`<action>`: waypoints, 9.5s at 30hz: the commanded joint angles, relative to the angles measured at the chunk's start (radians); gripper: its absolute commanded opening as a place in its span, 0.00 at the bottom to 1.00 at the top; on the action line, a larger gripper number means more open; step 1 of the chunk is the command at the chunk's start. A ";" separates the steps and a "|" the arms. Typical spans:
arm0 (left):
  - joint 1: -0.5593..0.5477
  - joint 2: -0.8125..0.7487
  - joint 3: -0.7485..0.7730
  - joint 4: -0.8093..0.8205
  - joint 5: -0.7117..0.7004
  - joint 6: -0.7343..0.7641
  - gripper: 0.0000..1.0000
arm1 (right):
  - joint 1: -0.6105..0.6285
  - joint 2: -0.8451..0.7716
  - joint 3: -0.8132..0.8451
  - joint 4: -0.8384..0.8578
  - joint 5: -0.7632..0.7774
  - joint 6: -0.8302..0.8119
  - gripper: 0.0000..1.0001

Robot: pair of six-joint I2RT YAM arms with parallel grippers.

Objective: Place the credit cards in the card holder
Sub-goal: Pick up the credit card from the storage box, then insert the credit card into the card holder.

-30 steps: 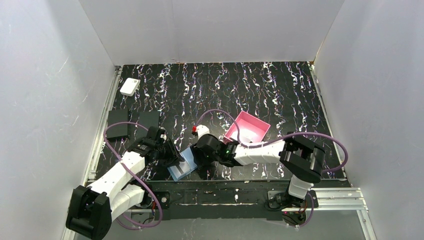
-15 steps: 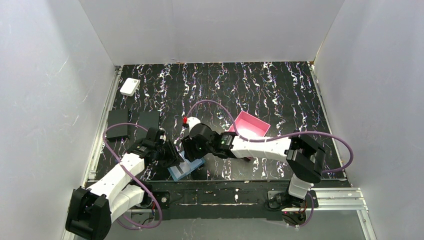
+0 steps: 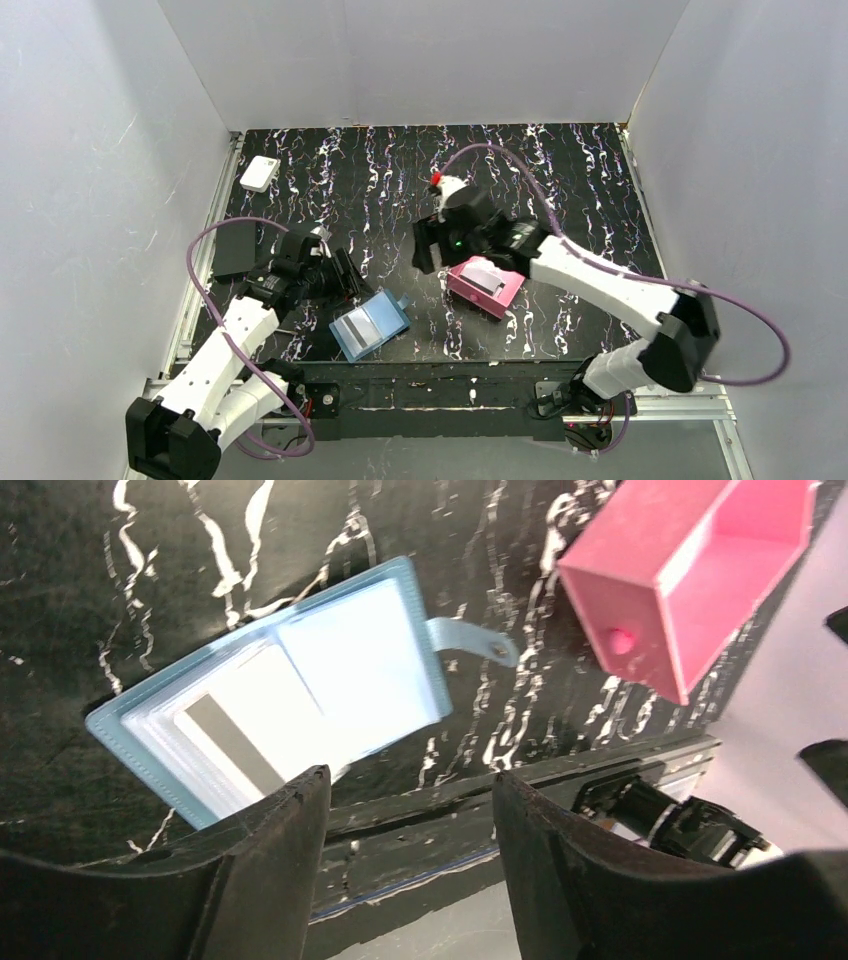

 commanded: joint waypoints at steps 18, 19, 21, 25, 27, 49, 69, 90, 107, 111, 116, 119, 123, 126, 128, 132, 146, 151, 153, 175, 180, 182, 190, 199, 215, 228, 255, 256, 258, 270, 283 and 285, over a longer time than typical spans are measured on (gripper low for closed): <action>-0.005 0.338 0.209 0.080 0.282 0.051 0.85 | -0.322 -0.218 -0.299 0.124 -0.294 -0.421 0.98; -0.005 0.362 0.228 0.098 0.305 0.067 0.86 | -0.324 -0.208 -0.295 0.105 -0.291 -0.438 0.98; -0.005 0.398 0.264 0.109 0.318 0.101 0.88 | -0.337 -0.197 -0.276 0.072 -0.301 -0.461 0.98; -0.006 0.415 0.292 0.105 0.282 0.113 0.89 | -0.344 -0.200 -0.296 0.125 -0.344 -0.415 0.98; -0.006 0.397 0.310 0.059 0.271 0.095 0.89 | -0.345 -0.207 -0.294 0.154 -0.340 -0.364 0.98; 0.010 0.723 0.932 -0.434 0.206 0.102 0.89 | -0.419 0.053 -0.259 0.042 -0.223 -0.463 0.75; 0.017 0.726 0.940 -0.460 0.198 0.112 0.89 | -0.419 0.066 -0.318 0.081 -0.237 -0.456 0.76; 0.018 0.746 0.957 -0.482 0.204 0.127 0.89 | -0.418 0.082 -0.329 0.053 -0.188 -0.500 0.68; 0.018 0.760 0.971 -0.490 0.206 0.133 0.89 | -0.415 0.039 -0.292 0.008 -0.204 -0.481 0.42; 0.017 0.761 0.974 -0.490 0.206 0.133 0.89 | -0.415 0.039 -0.278 -0.008 -0.199 -0.485 0.37; 0.017 0.764 0.976 -0.492 0.206 0.134 0.89 | -0.415 0.033 -0.258 -0.026 -0.215 -0.473 0.29; 0.017 0.764 0.975 -0.494 0.206 0.135 0.89 | -0.415 0.028 -0.256 -0.028 -0.232 -0.473 0.27; 0.018 0.767 0.977 -0.497 0.208 0.137 0.89 | -0.415 0.024 -0.253 -0.033 -0.242 -0.473 0.21; 0.017 0.767 0.976 -0.499 0.207 0.136 0.89 | -0.415 0.019 -0.252 -0.036 -0.259 -0.451 0.17; 0.018 0.769 0.977 -0.500 0.209 0.138 0.89 | -0.415 0.015 -0.249 -0.040 -0.274 -0.449 0.11; 0.018 0.772 0.976 -0.508 0.212 0.141 0.89 | -0.416 0.019 -0.229 -0.069 -0.284 -0.430 0.01; 0.017 0.768 0.972 -0.514 0.219 0.150 0.89 | -0.477 -0.030 -0.139 -0.189 -0.355 -0.418 0.01; 0.018 0.765 0.965 -0.515 0.227 0.150 0.89 | -0.502 -0.052 -0.125 -0.223 -0.371 -0.434 0.01; 0.017 0.763 0.961 -0.515 0.230 0.150 0.89 | -0.514 -0.054 -0.122 -0.228 -0.371 -0.426 0.01; 0.017 0.607 0.737 -0.066 0.314 -0.067 0.89 | -0.614 -0.012 0.110 -0.380 -0.312 -0.325 0.01; 0.007 0.495 0.579 0.202 0.327 -0.177 0.88 | -0.619 -0.018 0.130 -0.369 -0.270 -0.279 0.01; -0.005 0.466 0.537 0.272 0.345 -0.202 0.88 | -0.620 -0.025 0.138 -0.362 -0.283 -0.246 0.01; -0.101 0.407 0.369 0.609 0.334 -0.346 0.87 | -0.643 -0.160 -0.030 -0.220 -0.328 -0.112 0.01; -0.228 0.570 0.374 0.885 0.240 -0.420 0.79 | -0.684 -0.214 -0.061 -0.161 -0.378 -0.079 0.01; -0.263 0.630 0.377 1.107 0.262 -0.466 0.74 | -0.687 -0.302 -0.004 0.000 -0.570 0.181 0.01; -0.270 0.597 0.320 1.350 0.301 -0.575 0.49 | -0.686 -0.340 -0.050 0.198 -0.678 0.370 0.01; -0.276 0.368 0.181 1.455 0.224 -0.590 0.00 | -0.622 -0.360 -0.172 0.630 -0.796 0.666 0.04; -0.276 0.358 0.169 1.443 0.220 -0.591 0.00 | -0.622 -0.359 -0.170 0.610 -0.795 0.644 0.01; -0.276 0.316 0.137 1.330 0.204 -0.553 0.15 | -0.622 -0.356 -0.165 0.509 -0.767 0.558 0.01; -0.250 -0.005 0.128 -0.165 -0.201 -0.224 0.39 | -0.286 -0.172 -0.210 0.228 -0.578 0.038 0.01; -0.208 -0.003 -0.089 -0.109 -0.301 -0.194 0.13 | -0.061 0.118 -0.303 0.497 -0.621 0.147 0.01; -0.206 0.012 -0.111 -0.101 -0.301 -0.195 0.09 | -0.058 0.149 -0.309 0.535 -0.649 0.154 0.01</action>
